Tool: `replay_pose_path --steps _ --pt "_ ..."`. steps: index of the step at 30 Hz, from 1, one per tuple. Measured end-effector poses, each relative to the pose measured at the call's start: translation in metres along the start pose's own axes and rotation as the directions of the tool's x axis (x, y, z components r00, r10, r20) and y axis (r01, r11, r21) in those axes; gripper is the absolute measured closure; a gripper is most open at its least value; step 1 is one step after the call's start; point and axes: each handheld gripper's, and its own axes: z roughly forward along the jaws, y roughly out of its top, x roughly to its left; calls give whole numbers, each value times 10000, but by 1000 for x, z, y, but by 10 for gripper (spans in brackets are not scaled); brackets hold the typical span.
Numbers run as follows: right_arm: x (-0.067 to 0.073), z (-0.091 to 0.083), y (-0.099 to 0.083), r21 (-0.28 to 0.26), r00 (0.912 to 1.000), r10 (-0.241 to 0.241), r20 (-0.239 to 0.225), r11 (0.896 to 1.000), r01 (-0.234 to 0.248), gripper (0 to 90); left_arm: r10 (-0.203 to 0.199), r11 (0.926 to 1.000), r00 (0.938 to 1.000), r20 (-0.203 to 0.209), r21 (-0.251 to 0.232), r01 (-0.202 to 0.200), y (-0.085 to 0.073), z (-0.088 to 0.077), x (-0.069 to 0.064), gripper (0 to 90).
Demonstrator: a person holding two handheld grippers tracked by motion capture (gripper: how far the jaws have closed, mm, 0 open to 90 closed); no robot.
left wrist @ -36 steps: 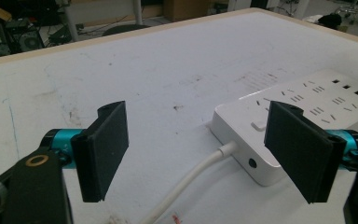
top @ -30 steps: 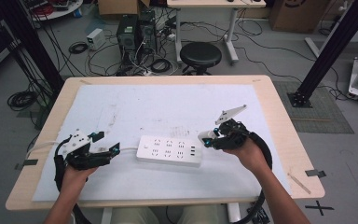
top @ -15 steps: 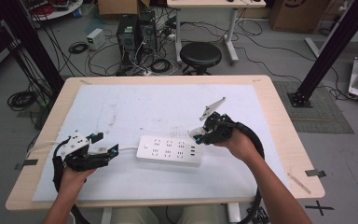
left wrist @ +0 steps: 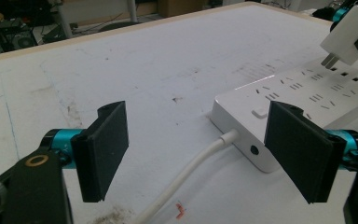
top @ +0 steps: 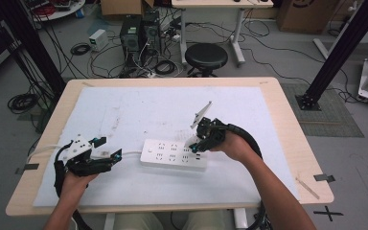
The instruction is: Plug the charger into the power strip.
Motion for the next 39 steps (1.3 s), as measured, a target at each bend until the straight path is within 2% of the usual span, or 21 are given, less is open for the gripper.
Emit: replay_pose_path --steps 6,12,15,18,19,21,25,28,29,32,35,39 --pt "1 7 7 309 9995 -282 -107 9991 285 632 -29 10000 10000 12 1 29 -1 -1 0 219" --pt "2 12 15 737 9984 -560 -16 9957 560 633 -46 10000 10000 -67 -30 45 -2 -2 1 219" --pt "7 13 25 1433 9936 -1116 153 9837 1083 634 -47 10000 10000 -58 -14 47 -3 -1 2 218" --pt "11 17 36 2174 9848 -1721 250 9624 1627 634 -85 10000 10000 -16 -32 85 -4 0 0 218" --pt "11 17 36 2174 9848 -1721 250 9624 1627 634 -85 10000 10000 -16 -32 85 -4 0 0 219" --pt "11 20 47 2784 9821 -1879 109 9439 1775 635 -75 10000 9999 94 -31 75 -5 3 -2 218" --pt "8 22 53 3136 9846 -1741 -139 9343 1696 635 -134 9999 9998 129 -72 134 -6 5 -3 219" --pt "9 23 58 3407 9829 -1832 -167 9232 1778 635 -153 9999 9998 131 -79 154 -7 5 -2 218" --pt "9 24 60 3520 9788 -2037 -191 9150 1973 635 -141 9999 9998 135 -68 142 -7 5 -2 219" --pt "14 27 63 3646 9699 -2435 -57 9026 2287 634 -198 9998 9997 130 -95 199 -9 5 -1 219" --pt "15 28 65 3720 9728 -2315 -55 9025 2169 635 -235 9997 9996 145 -95 236 -10 4 -1 219" --pt "18 28 65 3759 9685 -2490 57 8980 2286 635 -301 9994 9994 193 -148 303 -11 3 0 219"
